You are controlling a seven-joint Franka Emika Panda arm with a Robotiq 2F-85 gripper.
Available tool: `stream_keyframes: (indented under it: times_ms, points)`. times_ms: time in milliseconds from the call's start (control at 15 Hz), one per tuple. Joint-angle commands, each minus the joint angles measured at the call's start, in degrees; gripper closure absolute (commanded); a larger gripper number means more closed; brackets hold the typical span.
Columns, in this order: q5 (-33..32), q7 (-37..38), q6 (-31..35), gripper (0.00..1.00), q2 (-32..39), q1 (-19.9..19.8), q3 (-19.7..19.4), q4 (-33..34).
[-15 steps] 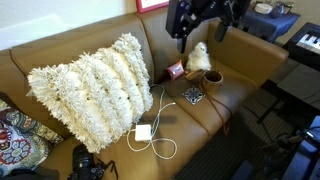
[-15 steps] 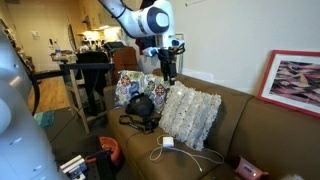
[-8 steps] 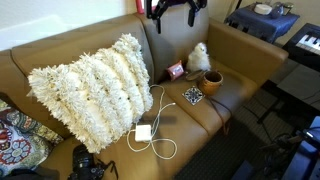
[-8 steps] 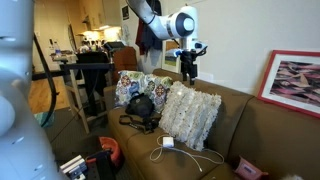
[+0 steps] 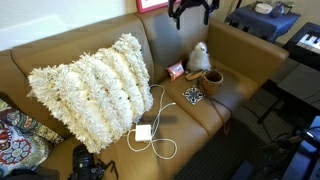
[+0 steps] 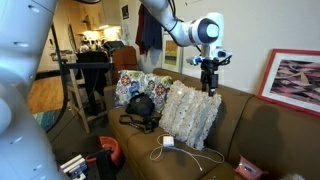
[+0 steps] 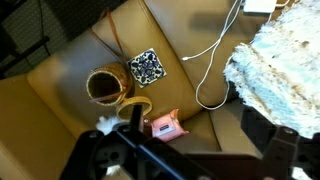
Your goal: Move the brown bag to the left side of the sofa
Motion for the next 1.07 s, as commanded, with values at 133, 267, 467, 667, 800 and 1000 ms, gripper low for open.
stream_keyframes:
  times_ms: [133,267,467,667,800,1000]
  points:
    - [4.5,-1.8,-1.3,0.00,1.8,-4.8,-3.3,-0.3]
    - [5.9,-2.1,-1.2,0.00,2.2,-6.3,-4.1,-0.9]
    - [7.2,-2.2,-0.5,0.00,2.5,-7.8,-5.1,-1.9]
    - [8.4,-2.9,1.0,0.00,2.2,-8.7,-5.1,-4.3]
    - [9.0,-3.9,2.4,0.00,2.4,-8.8,-4.9,-6.2]
    - [10.2,-5.1,3.2,0.00,4.6,-8.8,-4.4,-8.5]
